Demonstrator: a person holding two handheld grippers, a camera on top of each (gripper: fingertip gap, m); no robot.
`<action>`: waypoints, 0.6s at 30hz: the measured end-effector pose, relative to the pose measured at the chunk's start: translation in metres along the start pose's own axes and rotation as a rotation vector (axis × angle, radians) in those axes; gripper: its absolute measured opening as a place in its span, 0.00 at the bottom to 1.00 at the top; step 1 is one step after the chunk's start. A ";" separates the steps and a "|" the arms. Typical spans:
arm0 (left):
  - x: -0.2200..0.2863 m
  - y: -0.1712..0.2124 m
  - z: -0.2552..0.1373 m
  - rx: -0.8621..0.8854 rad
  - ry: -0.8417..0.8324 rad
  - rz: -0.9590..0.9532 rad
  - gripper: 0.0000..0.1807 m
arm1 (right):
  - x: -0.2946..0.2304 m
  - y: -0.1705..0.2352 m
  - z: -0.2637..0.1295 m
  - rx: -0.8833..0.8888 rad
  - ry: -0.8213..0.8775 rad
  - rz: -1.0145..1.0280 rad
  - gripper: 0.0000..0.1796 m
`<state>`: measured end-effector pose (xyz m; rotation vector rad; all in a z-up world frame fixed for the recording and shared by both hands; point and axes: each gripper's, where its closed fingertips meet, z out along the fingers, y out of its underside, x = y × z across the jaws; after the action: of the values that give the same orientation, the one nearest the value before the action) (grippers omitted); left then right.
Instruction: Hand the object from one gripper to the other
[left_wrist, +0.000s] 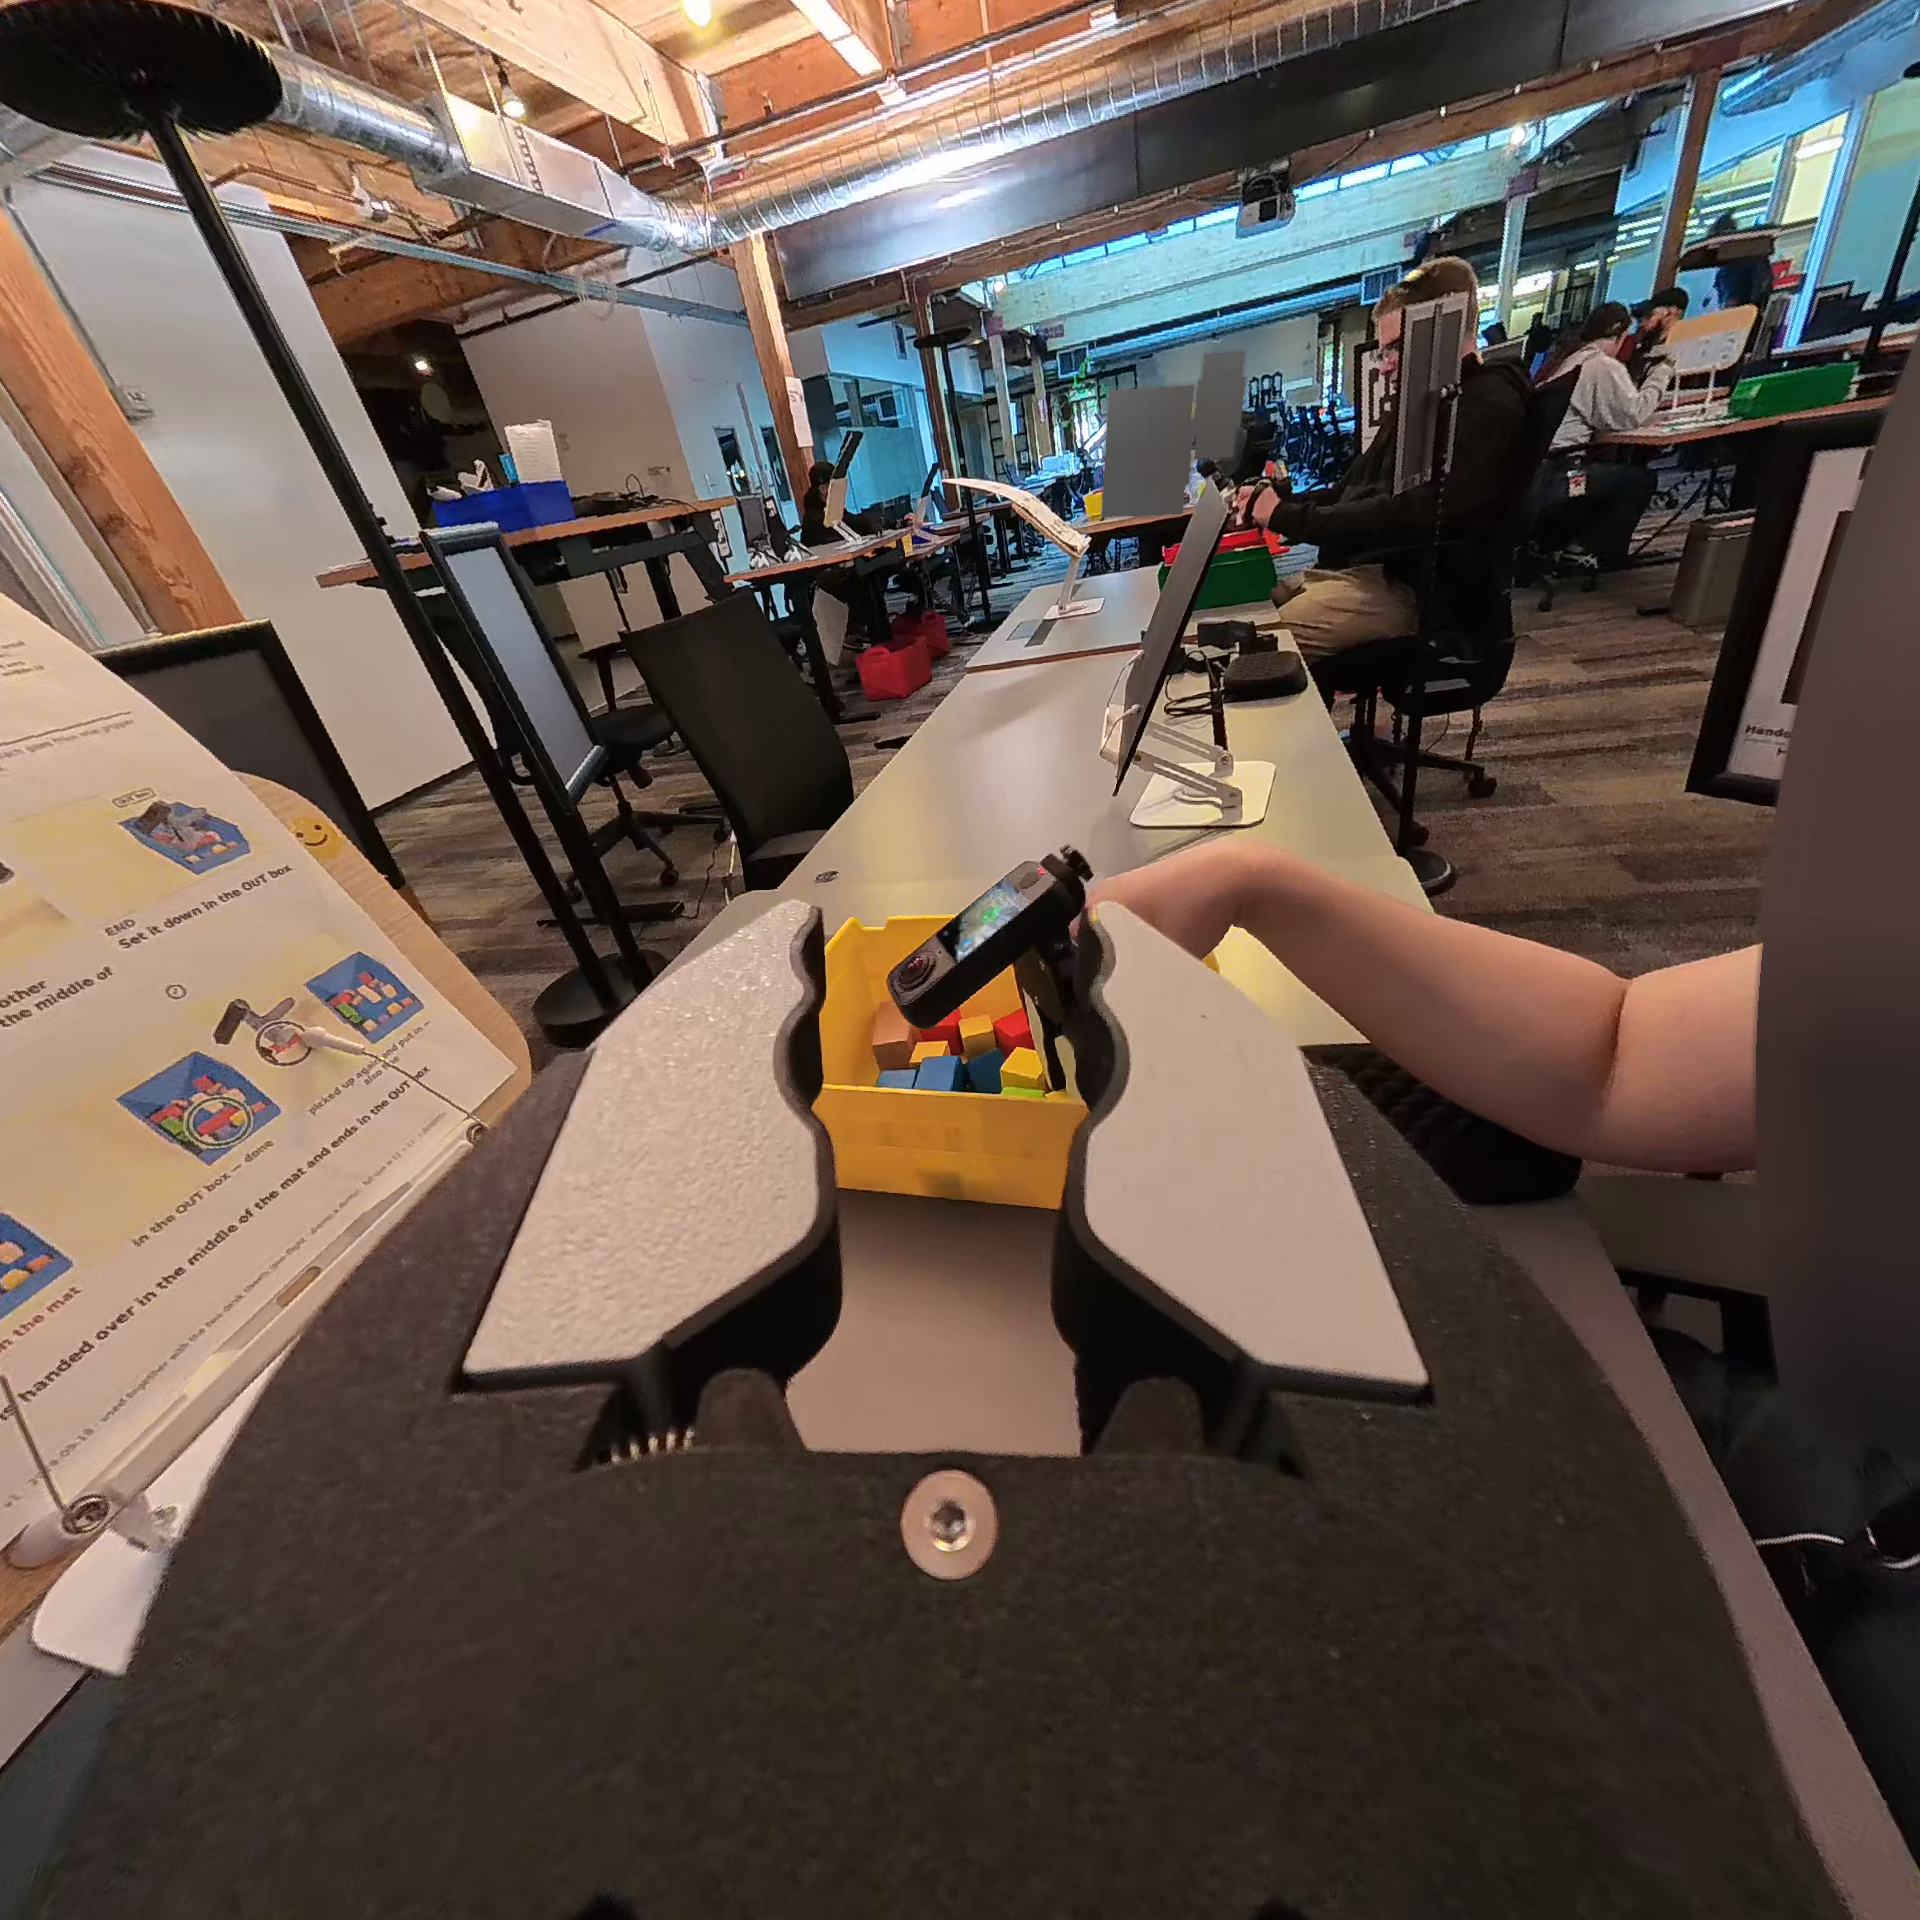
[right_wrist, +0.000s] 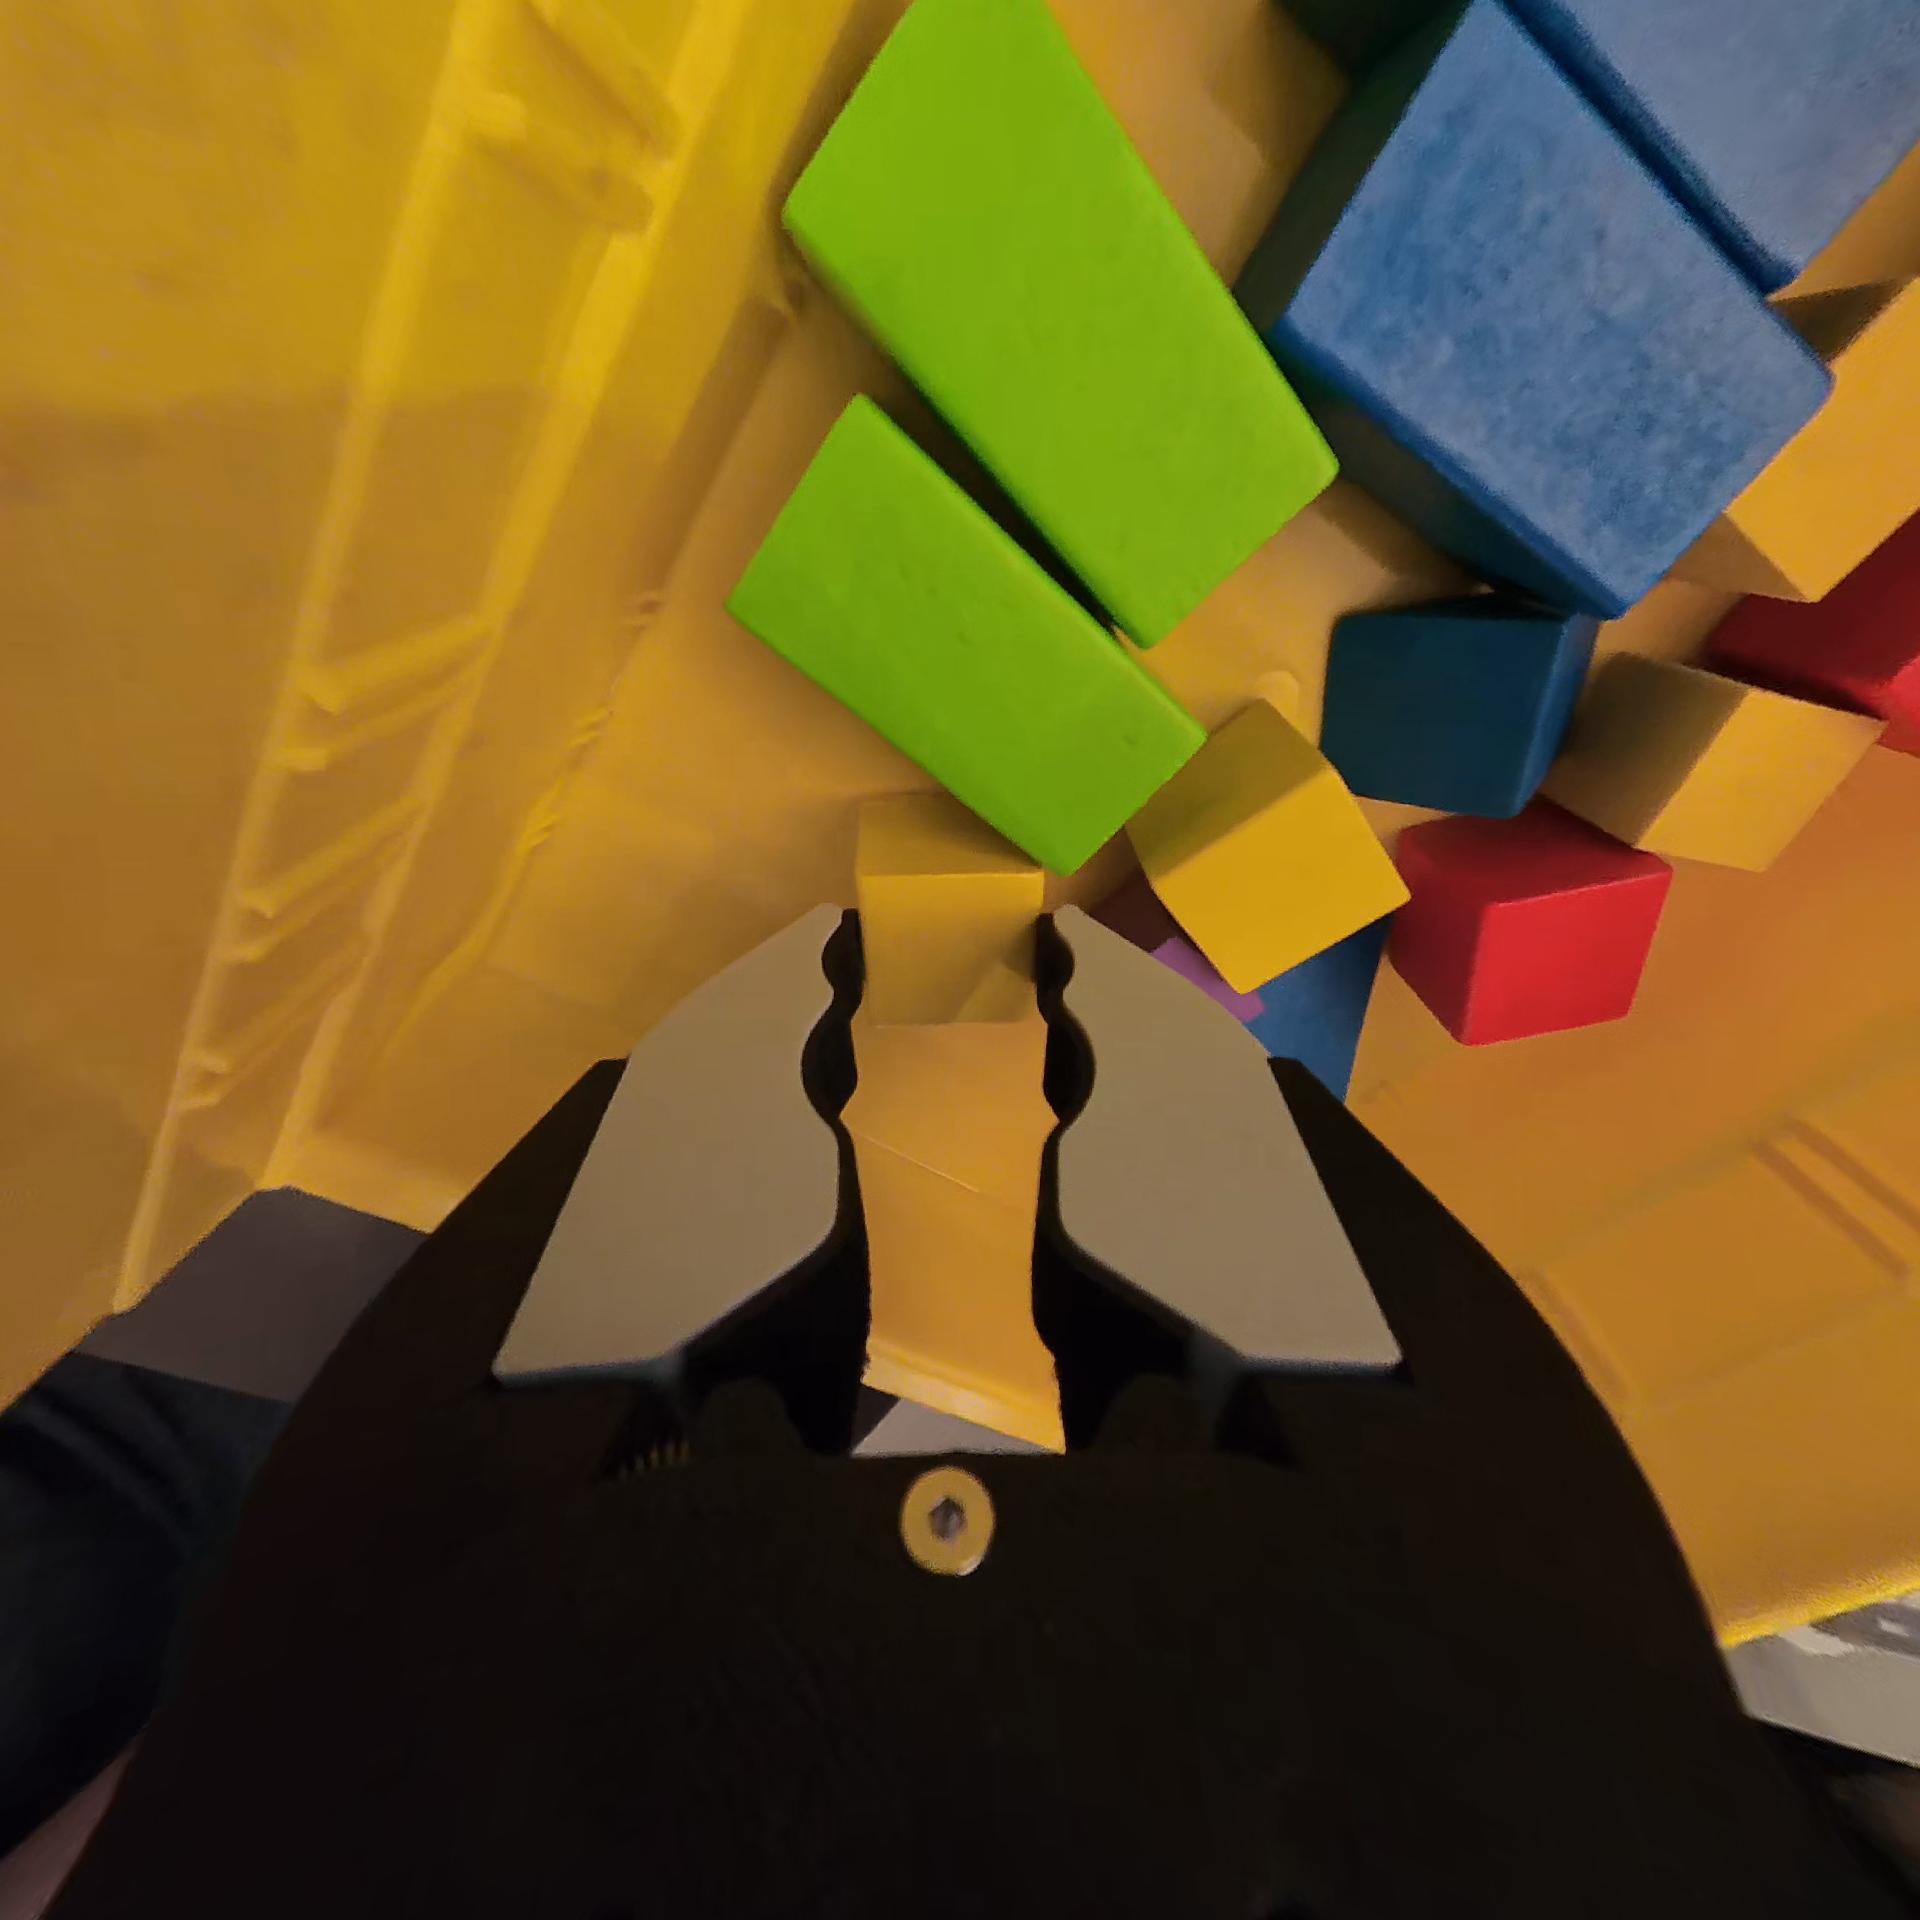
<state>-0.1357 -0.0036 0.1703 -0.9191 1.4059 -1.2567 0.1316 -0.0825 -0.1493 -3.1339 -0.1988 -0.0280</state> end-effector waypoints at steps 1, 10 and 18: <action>0.001 0.001 0.000 -0.005 0.005 0.002 0.26 | -0.001 -0.001 0.000 -0.007 0.000 0.011 0.18; 0.003 0.005 -0.004 -0.040 0.026 -0.010 0.30 | -0.001 -0.001 -0.011 0.004 0.005 -0.013 0.19; -0.055 0.017 -0.052 -0.133 -0.263 -0.070 0.30 | 0.029 -0.011 -0.100 0.385 -0.002 -0.001 0.18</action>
<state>-0.1729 0.0634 0.1619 -1.1880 1.2678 -1.0592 0.1576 -0.0678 -0.0491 -2.7506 -0.1801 0.0121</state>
